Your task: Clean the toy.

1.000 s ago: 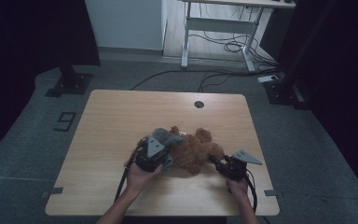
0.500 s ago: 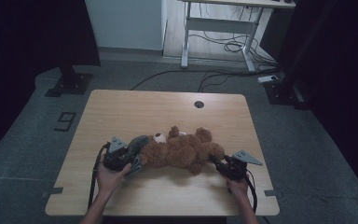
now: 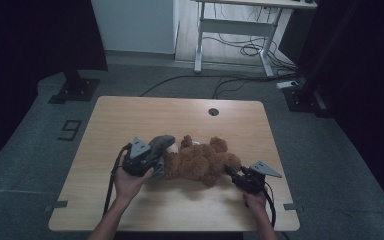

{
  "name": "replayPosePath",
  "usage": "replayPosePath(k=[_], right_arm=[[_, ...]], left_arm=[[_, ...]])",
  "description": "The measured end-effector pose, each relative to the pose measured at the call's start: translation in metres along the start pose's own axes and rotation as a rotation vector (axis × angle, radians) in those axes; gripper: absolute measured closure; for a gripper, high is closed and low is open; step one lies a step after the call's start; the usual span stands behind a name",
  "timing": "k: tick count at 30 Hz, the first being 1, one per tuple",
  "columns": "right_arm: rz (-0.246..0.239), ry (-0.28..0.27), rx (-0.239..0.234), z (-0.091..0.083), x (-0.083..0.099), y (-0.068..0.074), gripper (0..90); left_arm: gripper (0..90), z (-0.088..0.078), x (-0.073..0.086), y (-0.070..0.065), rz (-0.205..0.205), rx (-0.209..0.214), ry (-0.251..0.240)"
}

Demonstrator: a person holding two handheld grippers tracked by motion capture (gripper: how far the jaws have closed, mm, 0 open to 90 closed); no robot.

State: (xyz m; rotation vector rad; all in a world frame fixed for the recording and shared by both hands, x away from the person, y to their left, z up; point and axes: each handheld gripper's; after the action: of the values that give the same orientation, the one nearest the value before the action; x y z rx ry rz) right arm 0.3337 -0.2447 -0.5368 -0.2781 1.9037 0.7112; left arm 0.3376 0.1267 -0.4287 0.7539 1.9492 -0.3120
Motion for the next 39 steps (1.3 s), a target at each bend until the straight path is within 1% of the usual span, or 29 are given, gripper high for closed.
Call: replayPosePath(k=[2, 3, 4, 5, 7, 11, 12, 14, 15, 16, 17, 18, 19, 20, 21, 22, 23, 24, 26, 27, 28, 29, 30, 31, 32, 34, 35, 36, 39], right_arm=[[0.001, 0.001, -0.004, -0.001, 0.0, 0.0, 56.6], [0.001, 0.001, -0.006, -0.001, 0.0, 0.0, 56.3], [0.0, 0.001, -0.008, -0.001, 0.0, 0.0, 56.1], [-0.002, 0.001, -0.01, -0.002, 0.0, -0.001, 55.8], [-0.005, 0.0, -0.014, -0.002, 0.0, -0.001, 55.5], [-0.006, 0.001, -0.023, -0.003, -0.001, 0.0, 53.6], [0.002, 0.004, -0.034, -0.004, -0.002, 0.0, 49.7], [0.006, -0.002, -0.04, -0.007, -0.005, 0.001, 45.1], [0.009, -0.009, -0.032, -0.009, -0.006, 0.002, 42.3], [0.009, -0.009, -0.032, -0.009, -0.006, 0.002, 42.3], [0.024, -0.034, -0.021, -0.013, -0.012, 0.001, 36.1], [0.024, -0.034, -0.021, -0.013, -0.012, 0.001, 36.1], [0.041, -0.051, -0.024, -0.018, -0.018, 0.0, 32.3], [0.041, -0.051, -0.024, -0.018, -0.018, 0.0, 32.3], [0.042, -0.052, -0.026, -0.02, -0.021, 0.0, 31.0], [0.04, -0.053, -0.028, -0.02, -0.03, 0.001, 29.0], [0.04, -0.053, -0.028, -0.02, -0.03, 0.001, 29.0], [0.043, -0.065, -0.044, -0.02, -0.041, 0.004, 27.9], [0.015, -0.037, -0.048, -0.016, -0.055, 0.008, 26.3], [0.015, -0.037, -0.048, -0.016, -0.055, 0.008, 26.3], [-0.02, 0.006, -0.041, -0.008, -0.069, 0.015, 24.7], [-0.02, 0.006, -0.041, -0.008, -0.069, 0.015, 24.7], [-0.029, 0.03, -0.047, -0.004, -0.075, 0.018, 24.2], [-0.03, 0.085, -0.067, 0.009, -0.082, 0.024, 22.1], [-0.03, 0.085, -0.067, 0.009, -0.082, 0.024, 22.1], [-0.036, 0.164, -0.087, 0.024, -0.082, 0.03, 19.4], [-0.056, 0.232, -0.088, 0.038, -0.075, 0.034, 18.0], [-0.056, 0.232, -0.088, 0.038, -0.075, 0.034, 18.0], [-0.052, 0.316, -0.115, 0.049, -0.06, 0.036, 15.4]], left_arm=[[74.7, 0.013, -0.007, -0.005, 0.015, 0.004, 0.028], [74.7, 0.02, -0.007, -0.006, 0.012, 0.013, 0.045], [74.7, 0.031, -0.004, -0.008, 0.011, 0.022, 0.073], [74.7, 0.031, -0.004, -0.008, 0.011, 0.022, 0.073], [74.6, 0.038, 0.001, -0.008, 0.001, 0.03, 0.08], [74.9, 0.037, 0.007, -0.007, -0.018, 0.051, 0.074], [75.5, 0.036, 0.011, -0.006, -0.018, 0.067, 0.083], [76.2, 0.036, 0.013, -0.006, -0.021, 0.073, 0.08], [76.4, 0.036, 0.016, -0.007, -0.028, 0.077, 0.076], [76.4, 0.036, 0.019, -0.008, -0.031, 0.078, 0.071], [76.8, 0.036, 0.022, -0.009, -0.028, 0.079, 0.066], [76.8, 0.036, 0.024, -0.011, -0.027, 0.083, 0.062], [77.0, 0.035, 0.026, -0.012, -0.03, 0.086, 0.055], [77.0, 0.035, 0.027, -0.013, -0.032, 0.089, 0.051], [77.2, 0.034, 0.028, -0.014, -0.033, 0.092, 0.049], [77.4, 0.032, 0.03, -0.015, -0.029, 0.103, 0.051], [77.5, 0.032, 0.03, -0.015, -0.029, 0.103, 0.051], [77.6, 0.029, 0.032, -0.017, -0.027, 0.112, 0.05], [77.6, 0.026, 0.036, -0.018, -0.033, 0.121, 0.041], [77.6, 0.026, 0.036, -0.018, -0.033, 0.121, 0.041], [77.6, 0.025, 0.038, -0.019, -0.035, 0.124, 0.035], [77.6, 0.024, 0.04, -0.02, -0.043, 0.128, 0.03], [77.6, 0.023, 0.041, -0.02, -0.047, 0.135, 0.024], [77.6, 0.022, 0.043, -0.02, -0.051, 0.139, 0.02], [77.6, 0.021, 0.044, -0.02, -0.054, 0.145, 0.018], [77.6, 0.019, 0.046, -0.02, -0.057, 0.155, 0.017], [77.6, 0.018, 0.046, -0.02, -0.057, 0.159, 0.019], [77.6, 0.017, 0.047, -0.02, -0.056, 0.16, 0.018], [77.5, 0.015, 0.051, -0.02, -0.066, 0.178, 0.011]])
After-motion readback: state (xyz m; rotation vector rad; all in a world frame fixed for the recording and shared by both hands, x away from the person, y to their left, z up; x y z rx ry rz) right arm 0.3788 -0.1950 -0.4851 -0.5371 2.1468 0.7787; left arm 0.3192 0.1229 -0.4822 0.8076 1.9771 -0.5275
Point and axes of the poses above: each handheld gripper's, and its own axes: z roughly forward along the jaws, x roughly out of its underside, y roughly to its left, and after that the axes turned 6 degrees about z, right-handed
